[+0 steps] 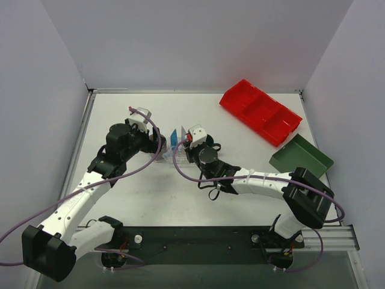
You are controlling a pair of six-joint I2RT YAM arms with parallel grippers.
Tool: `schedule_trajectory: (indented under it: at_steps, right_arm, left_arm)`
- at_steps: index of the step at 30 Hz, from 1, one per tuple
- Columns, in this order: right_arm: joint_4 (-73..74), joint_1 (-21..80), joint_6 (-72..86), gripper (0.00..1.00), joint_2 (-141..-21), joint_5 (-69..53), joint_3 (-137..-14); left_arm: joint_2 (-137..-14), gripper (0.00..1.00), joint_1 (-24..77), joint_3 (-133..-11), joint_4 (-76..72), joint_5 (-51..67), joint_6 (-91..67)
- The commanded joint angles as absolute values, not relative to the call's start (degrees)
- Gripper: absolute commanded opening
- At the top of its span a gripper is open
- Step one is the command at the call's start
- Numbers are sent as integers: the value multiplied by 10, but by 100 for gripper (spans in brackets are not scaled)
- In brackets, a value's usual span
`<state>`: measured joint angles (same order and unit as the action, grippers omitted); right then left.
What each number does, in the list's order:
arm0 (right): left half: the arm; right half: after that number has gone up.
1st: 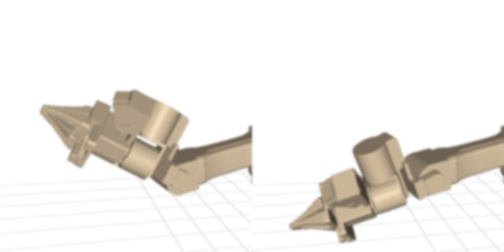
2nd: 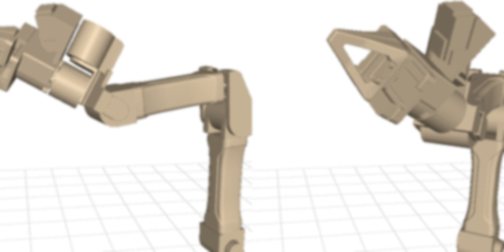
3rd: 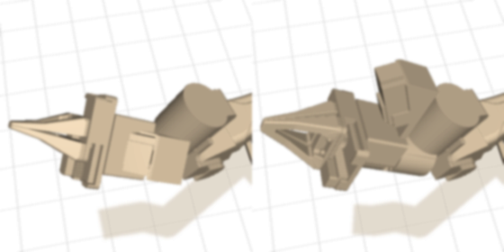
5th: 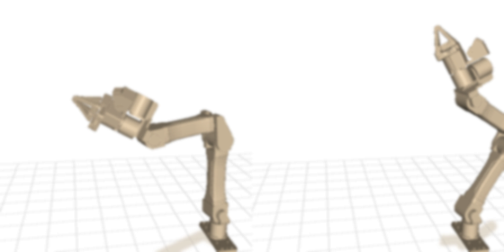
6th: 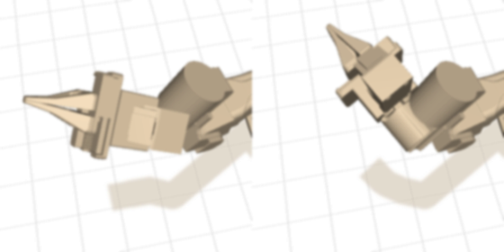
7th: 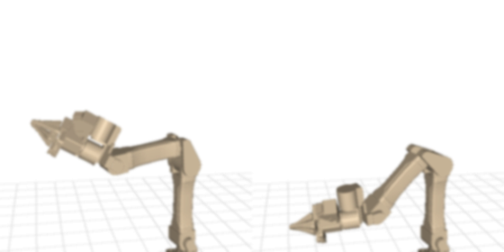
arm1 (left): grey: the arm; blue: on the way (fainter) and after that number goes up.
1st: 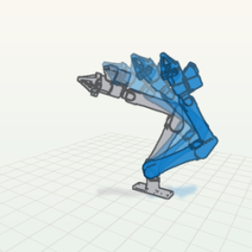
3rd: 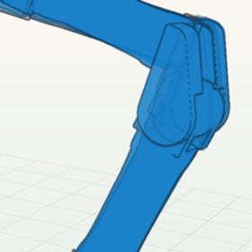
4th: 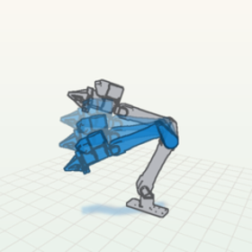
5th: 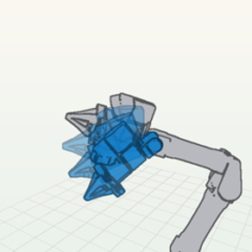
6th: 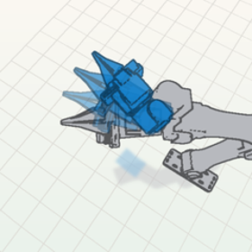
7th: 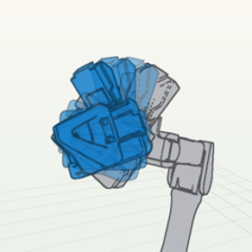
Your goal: Prepare toiletry sets of a toothbrush and toothpaste on the tray
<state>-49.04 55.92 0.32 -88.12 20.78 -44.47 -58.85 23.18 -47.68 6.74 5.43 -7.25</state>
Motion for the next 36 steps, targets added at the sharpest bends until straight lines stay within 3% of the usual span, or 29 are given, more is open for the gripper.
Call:
schedule_trajectory:
  at_steps: [1,4,9,22,36]
  right_arm:
    - [-497,561,4,0,-894,221,-450]
    - [-490,562,4,1,-889,221,-451]
    - [-480,562,4,13,-875,221,-453]
    - [-451,563,5,63,-829,213,-459]
    - [-402,563,14,77,-782,177,-471]
  left_arm:
    - [-586,85,231,-486,54,64,-71]
    - [-585,85,231,-486,54,65,-73]
    - [-584,85,231,-487,54,67,-73]
    - [-578,85,231,-488,55,63,-73]
    - [-576,85,231,-488,56,58,-76]
